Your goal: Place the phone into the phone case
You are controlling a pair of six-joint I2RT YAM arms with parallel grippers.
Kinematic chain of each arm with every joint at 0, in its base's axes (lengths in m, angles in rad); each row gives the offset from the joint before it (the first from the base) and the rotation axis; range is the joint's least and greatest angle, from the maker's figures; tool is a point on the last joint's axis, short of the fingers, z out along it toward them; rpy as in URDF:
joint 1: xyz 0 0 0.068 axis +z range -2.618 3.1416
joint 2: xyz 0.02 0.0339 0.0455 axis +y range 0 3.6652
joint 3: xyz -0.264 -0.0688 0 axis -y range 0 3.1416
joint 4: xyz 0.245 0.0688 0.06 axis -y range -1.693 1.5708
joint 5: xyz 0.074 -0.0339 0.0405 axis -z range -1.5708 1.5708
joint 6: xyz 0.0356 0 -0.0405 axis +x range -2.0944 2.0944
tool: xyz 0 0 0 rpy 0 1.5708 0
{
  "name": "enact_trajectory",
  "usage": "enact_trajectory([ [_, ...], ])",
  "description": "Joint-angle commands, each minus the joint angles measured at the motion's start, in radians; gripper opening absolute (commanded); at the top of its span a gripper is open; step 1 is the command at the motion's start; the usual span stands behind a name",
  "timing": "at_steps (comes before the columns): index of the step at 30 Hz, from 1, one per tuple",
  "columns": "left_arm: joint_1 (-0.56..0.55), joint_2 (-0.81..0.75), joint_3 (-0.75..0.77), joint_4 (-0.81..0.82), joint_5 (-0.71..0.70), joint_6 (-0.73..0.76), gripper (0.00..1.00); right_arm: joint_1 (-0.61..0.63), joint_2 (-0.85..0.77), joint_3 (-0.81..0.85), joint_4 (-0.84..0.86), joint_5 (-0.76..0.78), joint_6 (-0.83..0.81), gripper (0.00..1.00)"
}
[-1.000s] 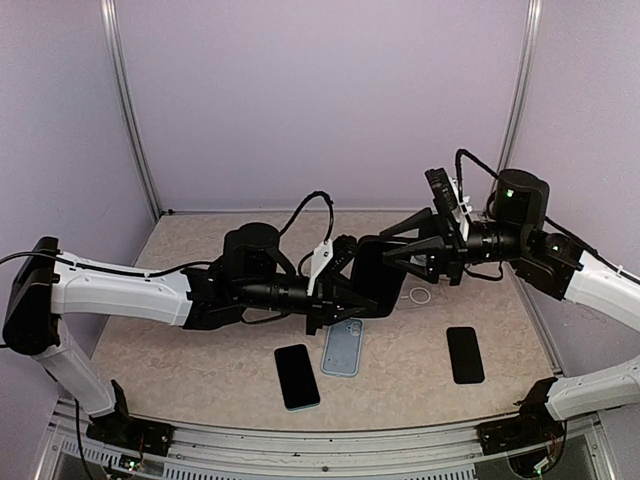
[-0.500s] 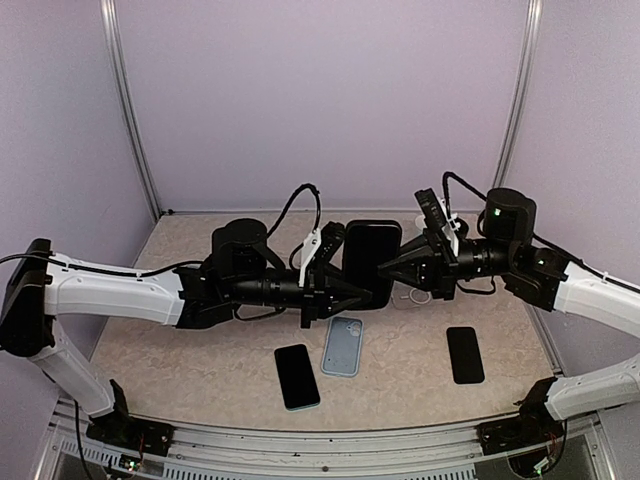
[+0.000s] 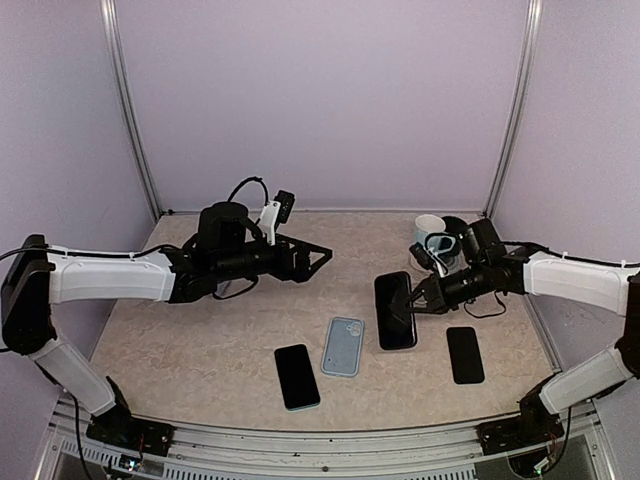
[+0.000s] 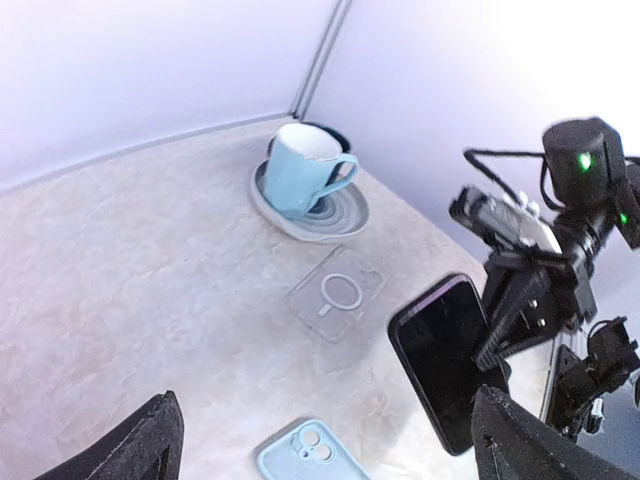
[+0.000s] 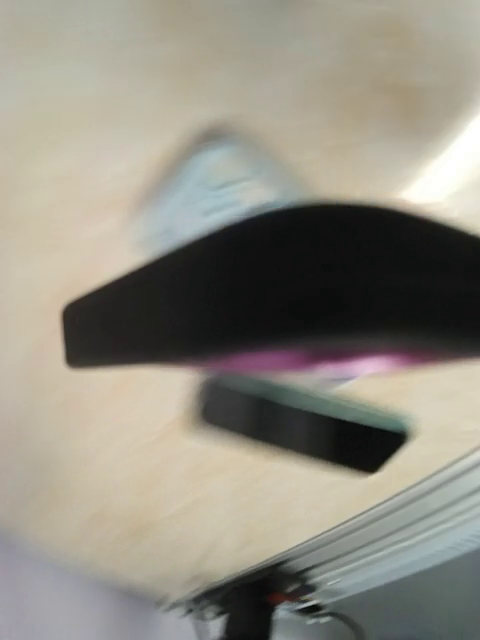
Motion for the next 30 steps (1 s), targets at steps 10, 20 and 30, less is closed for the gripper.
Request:
enact_trajectory([
  [10,0.006,0.133,0.082,-0.28,-0.126,-0.104,0.99,-0.082,0.253,-0.094,-0.038,0.007,0.051,0.11],
  [20,-0.024,0.166,0.113,-0.428,-0.25,-0.065,0.99,-0.081,0.124,0.192,-0.523,0.654,0.027,0.87],
  [30,-0.141,0.342,0.25,-0.629,-0.394,0.104,0.96,-0.088,0.263,-0.024,-0.489,0.681,0.147,0.99],
])
